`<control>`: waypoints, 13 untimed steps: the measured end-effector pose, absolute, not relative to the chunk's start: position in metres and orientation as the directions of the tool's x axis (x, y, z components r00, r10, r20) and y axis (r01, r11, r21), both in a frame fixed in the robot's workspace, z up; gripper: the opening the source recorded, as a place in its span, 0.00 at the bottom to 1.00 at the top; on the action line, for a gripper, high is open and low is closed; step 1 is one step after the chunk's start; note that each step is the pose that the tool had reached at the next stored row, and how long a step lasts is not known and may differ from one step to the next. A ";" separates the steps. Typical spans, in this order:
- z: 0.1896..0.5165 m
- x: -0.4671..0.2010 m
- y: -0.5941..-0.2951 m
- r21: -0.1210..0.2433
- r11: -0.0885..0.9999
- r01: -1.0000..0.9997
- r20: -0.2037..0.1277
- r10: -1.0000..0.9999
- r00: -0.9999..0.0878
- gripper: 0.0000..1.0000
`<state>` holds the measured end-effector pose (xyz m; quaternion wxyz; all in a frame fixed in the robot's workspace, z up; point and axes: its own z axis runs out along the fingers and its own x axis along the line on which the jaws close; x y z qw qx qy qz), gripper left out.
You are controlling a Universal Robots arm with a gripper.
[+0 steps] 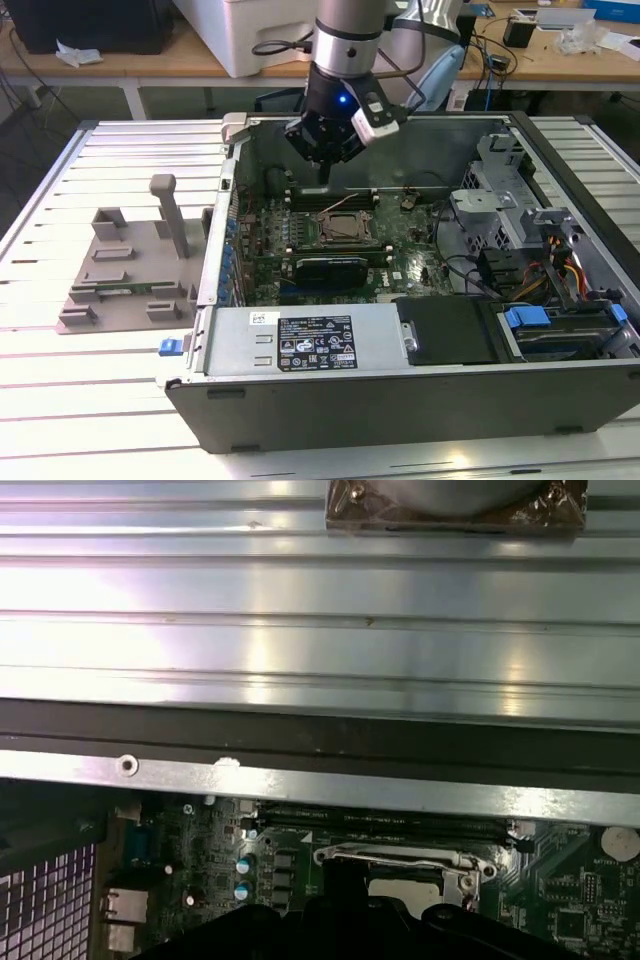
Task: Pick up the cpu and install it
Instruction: 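Install the first cpu locking lever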
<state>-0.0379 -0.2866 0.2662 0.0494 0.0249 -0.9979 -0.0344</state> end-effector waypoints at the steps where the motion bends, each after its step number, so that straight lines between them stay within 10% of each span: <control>1: 0.266 -0.038 -0.290 0.090 0.995 -0.047 0.096 -0.055 -0.994 0.11; 13: 0.240 -0.037 -0.288 0.105 0.993 -0.047 0.096 -0.057 -0.994 0.11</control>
